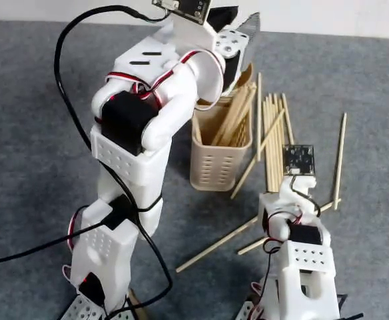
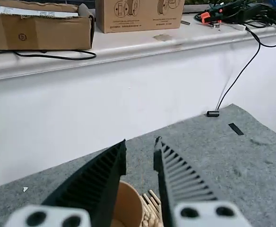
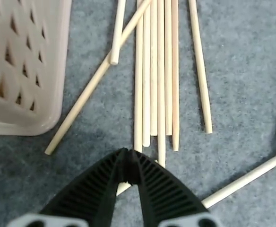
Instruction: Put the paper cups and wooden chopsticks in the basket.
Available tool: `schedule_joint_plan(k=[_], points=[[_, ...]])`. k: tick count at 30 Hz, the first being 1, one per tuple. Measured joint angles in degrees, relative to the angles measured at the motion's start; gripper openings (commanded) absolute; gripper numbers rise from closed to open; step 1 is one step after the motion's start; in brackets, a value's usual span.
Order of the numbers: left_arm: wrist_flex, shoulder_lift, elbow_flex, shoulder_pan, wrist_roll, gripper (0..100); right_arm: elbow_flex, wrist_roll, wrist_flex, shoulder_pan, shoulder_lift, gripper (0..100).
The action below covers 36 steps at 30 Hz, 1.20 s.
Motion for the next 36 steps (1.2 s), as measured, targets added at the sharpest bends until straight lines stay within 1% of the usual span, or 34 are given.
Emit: schedule_joint_plan(k=[3, 6, 9, 12, 15, 17, 19, 21, 23, 26, 28, 30, 31, 33, 35, 36], points=[[0.0, 0.0, 0.0, -0.88, 0.0, 12, 0.0, 0.0, 0.0, 0.0, 0.0, 0.8], [0.62, 0.0, 0.0, -4.22, 0.0, 12, 0.0, 0.0, 0.0, 0.09, 0.0, 0.8], [5.63, 0.0, 0.0, -10.02, 0.0, 12, 0.0, 0.0, 0.0, 3.78, 0.0, 0.8], [14.15, 0.0, 1.23, -16.88, -0.44, 12, -0.44, 0.0, 0.0, 8.35, 0.0, 0.8], [16.26, -0.97, 7.47, -25.23, -3.08, 12, -4.48, 3.6, 3.25, 9.49, 0.0, 0.8], [16.62, -3.96, 14.51, -29.8, -5.1, 12, -9.14, 6.51, 7.74, 10.81, 0.0, 1.2], [16.62, -9.23, 24.53, -32.18, -8.0, 12, -15.38, 9.67, 13.54, 11.43, 0.0, 1.3], [16.7, -16.09, 37.36, -32.62, -11.87, 12, -21.8, 13.1, 20.31, 11.96, 0.0, 1.3], [16.7, -23.3, 51.6, -32.26, -16.35, 12, -27.08, 14.59, 27.08, 11.87, 0.0, 1.3], [16.7, -33.49, 72.53, -32.44, -21.71, 12, -27.52, 14.59, 31.82, 10.11, 0.0, 1.3], [15.56, -39.03, 84.31, -32.62, -24.35, 12, -23.82, 10.64, 30.59, 7.21, 0.0, 1.3], [12.57, -42.81, 93.89, -32.35, -25.23, 12, -17.93, 5.1, 26.55, 4.4, 0.0, 1.8], [10.46, -44.22, 98.46, -32.35, -25.41, 12, -15.12, 2.29, 24.35, 3.08, 0.0, 3.9], [6.15, -45.8, 106.2, -32.35, -25.76, 12, -10.2, -2.99, 20.66, -0.62, 0.0, 12.5], [2.46, -46.33, 112.44, -32.53, -25.85, 12, -8.79, -6.59, 19.34, -2.9, 0.0, 21.8], [1.05, -46.42, 115.08, -32.62, -25.85, 12, -8.18, -7.91, 18.9, -3.52, 0.0, 24.1]])
